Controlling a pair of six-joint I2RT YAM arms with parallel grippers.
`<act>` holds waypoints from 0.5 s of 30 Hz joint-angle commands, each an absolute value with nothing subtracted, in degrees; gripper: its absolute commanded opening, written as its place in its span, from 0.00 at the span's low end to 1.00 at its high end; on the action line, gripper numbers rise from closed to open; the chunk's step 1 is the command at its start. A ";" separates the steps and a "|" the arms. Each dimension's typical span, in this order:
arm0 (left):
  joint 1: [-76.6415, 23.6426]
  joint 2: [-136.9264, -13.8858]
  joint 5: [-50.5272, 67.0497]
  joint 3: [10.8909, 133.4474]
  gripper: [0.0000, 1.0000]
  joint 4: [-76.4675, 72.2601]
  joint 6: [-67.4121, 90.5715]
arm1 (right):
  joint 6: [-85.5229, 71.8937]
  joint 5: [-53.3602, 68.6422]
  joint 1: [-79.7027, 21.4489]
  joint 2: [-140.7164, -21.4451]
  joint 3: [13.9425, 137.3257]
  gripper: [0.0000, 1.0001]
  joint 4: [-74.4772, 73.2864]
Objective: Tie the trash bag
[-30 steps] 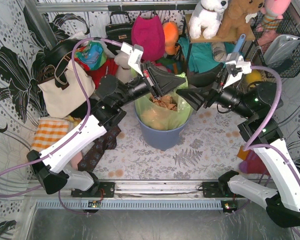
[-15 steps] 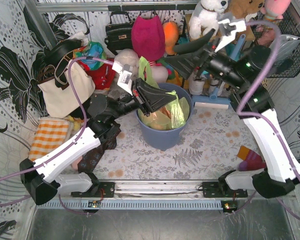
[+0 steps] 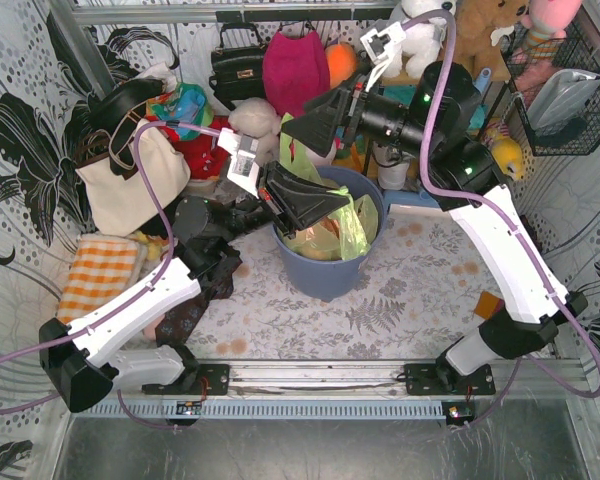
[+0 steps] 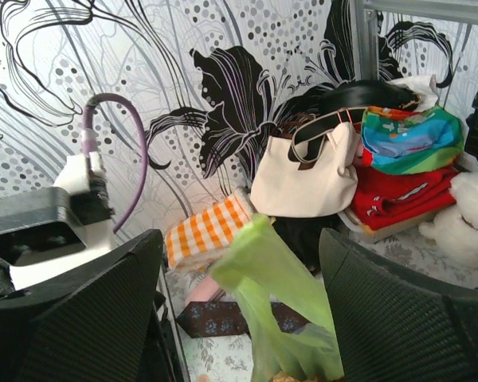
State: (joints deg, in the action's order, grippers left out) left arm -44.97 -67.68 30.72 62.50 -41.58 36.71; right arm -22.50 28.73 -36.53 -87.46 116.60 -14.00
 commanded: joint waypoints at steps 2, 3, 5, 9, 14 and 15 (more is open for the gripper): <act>-45.18 -67.72 31.85 63.27 0.00 -44.76 37.27 | -19.47 21.73 -39.24 -89.59 123.35 0.77 -20.91; -45.19 -67.68 31.82 63.31 0.00 -44.77 37.33 | -19.29 21.14 -39.32 -89.98 123.94 0.74 -21.77; -45.24 -67.68 31.63 63.36 0.00 -44.65 37.40 | -19.00 20.40 -39.37 -90.74 124.90 0.71 -23.00; -45.19 -67.93 31.22 63.87 0.00 -43.74 37.18 | -18.72 20.55 -39.37 -92.98 128.08 0.69 -25.76; -45.22 -68.09 31.23 64.07 0.00 -43.83 37.25 | -18.53 23.34 -40.01 -95.13 131.32 0.70 -27.25; -45.20 -68.01 31.05 63.96 0.00 -43.85 37.31 | -18.28 23.45 -40.28 -95.21 132.30 0.70 -28.06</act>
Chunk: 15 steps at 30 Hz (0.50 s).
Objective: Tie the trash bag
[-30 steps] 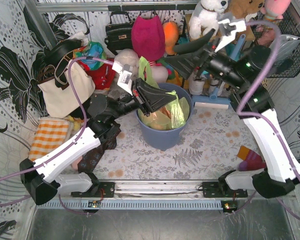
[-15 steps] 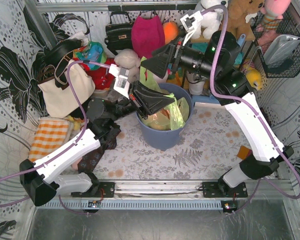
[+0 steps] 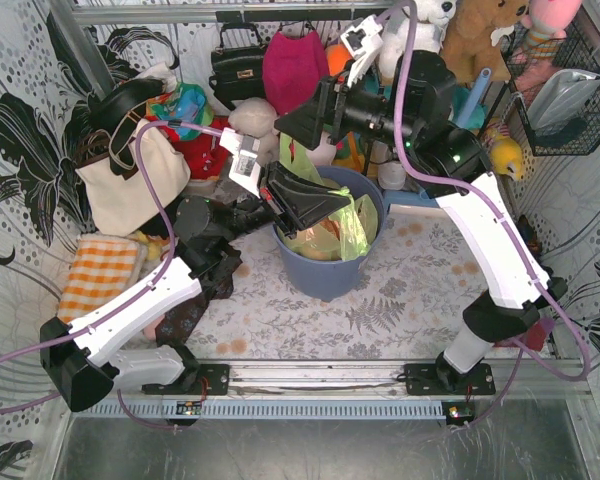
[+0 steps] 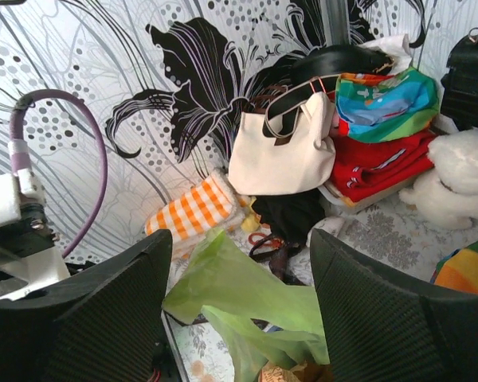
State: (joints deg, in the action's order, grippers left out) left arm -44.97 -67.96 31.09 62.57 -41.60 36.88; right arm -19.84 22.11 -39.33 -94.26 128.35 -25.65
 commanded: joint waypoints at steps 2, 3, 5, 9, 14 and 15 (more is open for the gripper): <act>-45.22 -67.72 30.83 63.73 0.00 -43.94 37.22 | -17.53 23.39 -40.78 -97.36 134.20 0.71 -30.15; -45.18 -67.64 30.74 63.74 0.00 -43.82 37.18 | -17.19 23.26 -41.09 -97.72 134.89 0.71 -30.86; -45.16 -67.59 30.73 63.81 0.00 -43.49 37.03 | -16.53 22.85 -41.74 -98.20 135.80 0.72 -31.93; -45.18 -67.75 30.76 63.90 0.00 -43.46 37.08 | -15.74 21.25 -42.57 -98.27 136.15 0.69 -33.08; -45.18 -67.83 30.82 63.83 0.00 -43.62 37.26 | -15.73 20.15 -42.63 -97.74 135.46 0.61 -33.07; -45.21 -67.84 30.85 63.83 0.00 -43.67 37.34 | -15.81 20.06 -42.63 -97.61 135.38 0.61 -32.96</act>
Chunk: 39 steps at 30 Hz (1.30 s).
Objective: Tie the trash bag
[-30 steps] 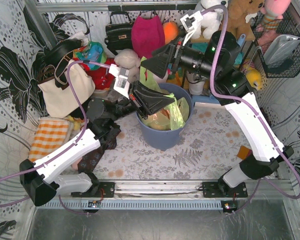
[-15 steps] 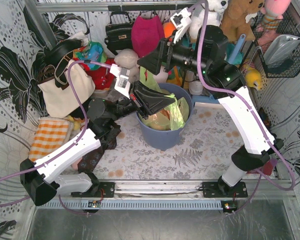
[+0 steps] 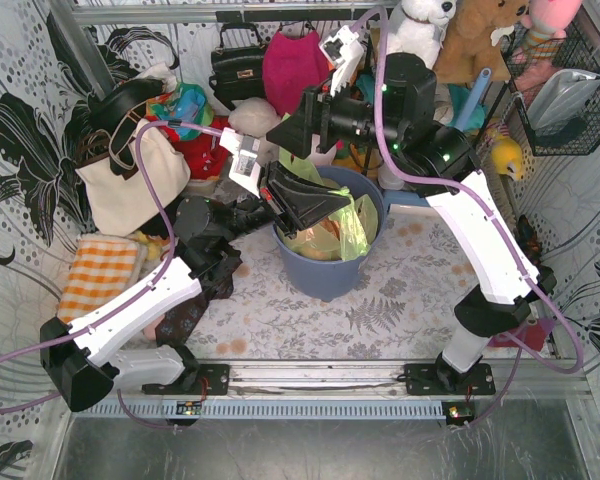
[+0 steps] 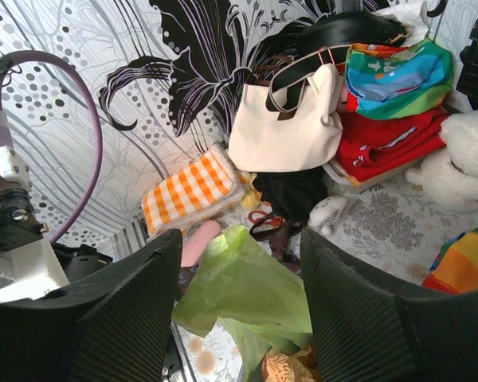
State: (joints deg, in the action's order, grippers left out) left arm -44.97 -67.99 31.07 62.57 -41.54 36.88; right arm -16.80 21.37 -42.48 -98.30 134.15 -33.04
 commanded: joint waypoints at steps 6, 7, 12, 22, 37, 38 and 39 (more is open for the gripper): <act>-45.23 -67.98 30.86 63.82 0.00 -43.77 37.44 | -15.35 17.42 -42.63 -96.06 134.11 0.61 -32.72; -45.24 -68.01 30.80 63.85 0.00 -43.84 37.40 | -15.34 17.10 -42.63 -95.84 133.79 0.61 -32.70; -45.21 -68.04 30.40 64.01 0.00 -44.27 37.49 | -15.21 16.70 -42.63 -93.89 132.29 0.56 -32.42; -45.23 -68.12 30.31 63.71 0.00 -44.70 37.88 | -15.60 16.35 -42.63 -91.60 129.73 0.60 -31.58; -45.18 -67.85 27.99 64.57 0.00 -42.86 35.86 | -14.84 14.68 -42.63 -92.49 129.11 0.00 -30.49; -45.18 -67.86 27.27 65.55 0.00 -40.98 34.50 | -14.78 14.52 -42.62 -92.46 128.68 0.00 -29.83; -45.16 -67.87 26.22 66.75 0.00 -38.86 33.00 | -14.72 14.45 -42.62 -92.51 128.21 0.00 -28.96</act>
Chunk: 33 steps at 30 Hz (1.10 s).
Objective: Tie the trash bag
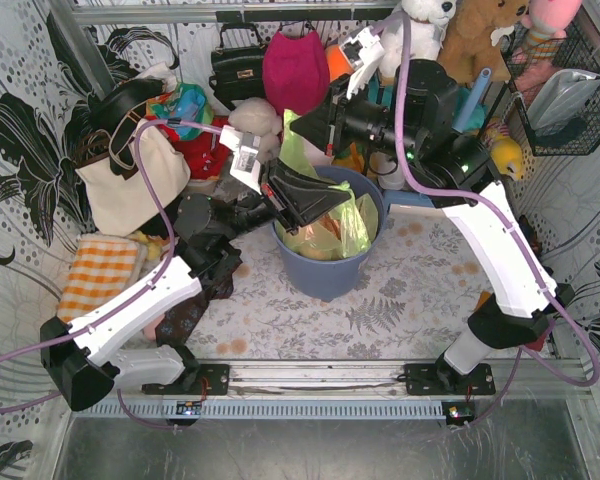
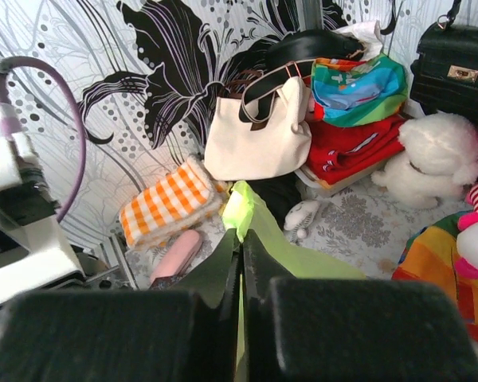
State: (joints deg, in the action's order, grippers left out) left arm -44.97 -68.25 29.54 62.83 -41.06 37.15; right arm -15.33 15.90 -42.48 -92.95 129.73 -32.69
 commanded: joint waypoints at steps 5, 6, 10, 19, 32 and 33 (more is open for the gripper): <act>-45.18 -68.09 20.57 71.85 0.00 -32.71 25.82 | -15.05 16.88 -42.62 -97.40 134.13 0.00 -28.24; -45.18 -68.42 20.22 73.20 0.00 -31.76 24.49 | -15.37 17.67 -42.63 -99.09 136.72 0.00 -28.67; -45.15 -70.20 20.44 77.70 0.00 -28.79 20.94 | -16.80 21.02 -42.47 -104.30 145.84 0.00 -28.93; -45.09 -76.98 32.03 88.90 0.00 -28.91 18.12 | -29.37 37.41 -38.15 -108.90 148.78 0.00 -17.97; -44.65 -89.06 36.37 106.28 0.00 -23.80 17.22 | -43.94 49.73 -34.66 -112.42 150.24 0.00 -4.62; -44.58 -89.33 36.46 106.03 0.00 -23.47 17.21 | -43.71 49.90 -34.56 -112.11 149.72 0.00 -4.73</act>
